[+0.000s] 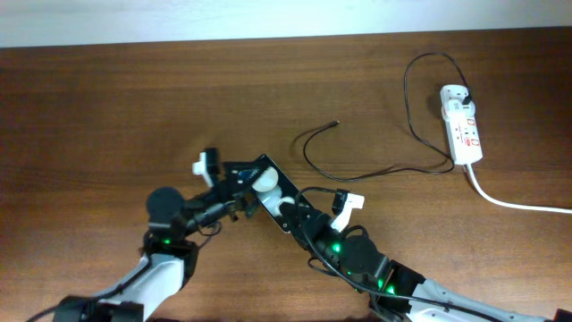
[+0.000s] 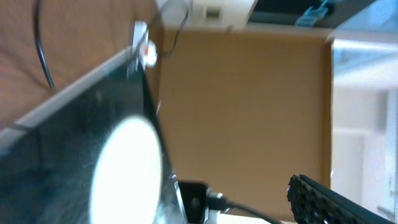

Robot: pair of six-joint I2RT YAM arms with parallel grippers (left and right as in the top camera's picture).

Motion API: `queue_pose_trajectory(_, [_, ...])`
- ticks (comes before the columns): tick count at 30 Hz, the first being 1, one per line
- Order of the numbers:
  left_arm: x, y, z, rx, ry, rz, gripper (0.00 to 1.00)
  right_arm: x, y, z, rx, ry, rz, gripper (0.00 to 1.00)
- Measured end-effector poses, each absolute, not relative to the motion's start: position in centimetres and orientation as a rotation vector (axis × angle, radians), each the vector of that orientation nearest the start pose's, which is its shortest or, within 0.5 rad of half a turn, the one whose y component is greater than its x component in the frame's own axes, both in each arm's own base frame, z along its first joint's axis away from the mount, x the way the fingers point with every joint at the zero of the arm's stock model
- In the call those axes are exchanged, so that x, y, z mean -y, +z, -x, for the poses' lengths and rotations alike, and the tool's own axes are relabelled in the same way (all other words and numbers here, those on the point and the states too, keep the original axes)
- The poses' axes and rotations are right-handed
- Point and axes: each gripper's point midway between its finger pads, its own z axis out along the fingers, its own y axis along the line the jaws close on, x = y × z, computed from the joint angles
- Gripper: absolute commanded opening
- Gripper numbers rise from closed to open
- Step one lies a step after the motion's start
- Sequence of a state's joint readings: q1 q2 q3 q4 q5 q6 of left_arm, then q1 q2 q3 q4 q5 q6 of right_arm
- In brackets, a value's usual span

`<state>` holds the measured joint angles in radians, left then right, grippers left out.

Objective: Plug charger to phone and switch on socket

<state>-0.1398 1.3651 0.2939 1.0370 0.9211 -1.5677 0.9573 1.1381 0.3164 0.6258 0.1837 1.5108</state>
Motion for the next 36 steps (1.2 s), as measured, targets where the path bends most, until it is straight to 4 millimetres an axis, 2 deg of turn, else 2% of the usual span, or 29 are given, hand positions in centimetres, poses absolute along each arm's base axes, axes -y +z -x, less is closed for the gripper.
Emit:
queue_pose_trajectory(1, [19.7,17.7,-28.6,-2.008,-1.971,0.485,0.97,-27.5,17.0,-23.2,-1.936,1.549,-0.713,0.04])
queue_pose_trajectory(2, [20.6,17.5,-28.1,-2.03,-1.988,0.461,0.92,-27.5,17.0,-23.2,-1.936,1.549,-0.714,0.04])
queue_pose_trajectory(4, [22.1,17.7,-27.0,-2.054,-2.021,0.396,0.75,-27.5,17.0,-23.2,-1.936,1.549,-0.713,0.04])
queue_pose_trajectory(6, [22.7,18.6,-26.5,-2.026,-2.037,0.329,0.66,-27.4,17.0,-23.3,-1.93,1.544,-0.719,0.04])
queue_pose_trajectory(7, [22.8,19.0,-26.5,-2.004,-2.042,0.306,0.58,-27.4,17.4,-23.5,-1.913,1.554,-0.721,0.04])
queue_pose_trajectory(9, [22.7,19.2,-26.7,-1.995,-2.051,0.334,0.46,-27.4,17.7,-23.6,-1.895,1.557,-0.725,0.04])
queue_pose_trajectory(11, [22.7,19.0,-26.9,-1.996,-2.052,0.37,0.23,-27.4,17.9,-23.9,-1.879,1.559,-0.734,0.04])
queue_pose_trajectory(12, [22.6,18.8,-27.0,-2.0,-2.053,0.39,0.18,-27.4,18.0,-23.9,-1.878,1.56,-0.734,0.04])
queue_pose_trajectory(13, [22.6,18.7,-27.1,-2.004,-2.05,0.395,0.14,-27.5,18.4,-24.0,-1.865,1.569,-0.735,0.11])
queue_pose_trajectory(14, [22.6,18.6,-27.1,-1.995,-2.029,0.364,0.09,-27.5,18.7,-24.0,-1.857,1.577,-0.743,0.22])
queue_pose_trajectory(15, [22.6,18.5,-27.1,-1.994,-2.017,0.351,0.01,-27.6,18.8,-24.1,-1.855,1.579,-0.747,0.29])
queue_pose_trajectory(17, [22.6,18.4,-27.1,-1.999,-2.018,0.367,0.0,-27.5,18.4,-24.1,-1.879,1.508,-0.665,0.39])
queue_pose_trajectory(19, [22.5,18.2,-27.2,-2.005,-2.014,0.382,0.0,-27.5,18.2,-24.1,-1.898,1.387,-0.479,0.41])
queue_pose_trajectory(20, [22.5,17.7,-27.2,-2.023,-2.01,0.403,0.0,-27.6,17.6,-23.9,-1.928,1.324,-0.404,0.42])
queue_pose_trajectory(23, [22.7,15.7,-26.8,-2.108,-1.969,0.438,0.0,-27.3,15.9,-23.0,-2.036,1.2,-0.24,0.55])
queue_pose_trajectory(25, [22.9,15.3,-26.5,-2.132,-1.967,0.427,0.0,-26.7,15.6,-22.2,-2.084,1.154,-0.184,0.58])
queue_pose_trajectory(28, [23.1,15.0,-26.3,-2.15,-1.965,0.436,0.0,-24.3,16.0,-19.5,-2.143,1.094,-0.061,0.65])
queue_pose_trajectory(31, [22.6,15.3,-27.2,-2.116,-1.951,0.483,0.0,-20.4,12.2,-16.0,-2.345,0.882,0.101,0.66])
queue_pose_trajectory(33, [22.6,15.3,-27.2,-2.115,-1.95,0.487,0.0,-18.4,12.0,-15.1,-2.417,0.733,0.186,0.73])
queue_pose_trajectory(34, [22.6,15.3,-27.2,-2.114,-1.95,0.491,0.0,-16.5,12.7,-15.2,-2.44,0.596,0.194,0.73])
queue_pose_trajectory(36, [22.6,15.3,-27.3,-2.113,-1.949,0.493,0.0,-14.8,16.6,-16.5,-2.355,0.492,0.153,0.73])
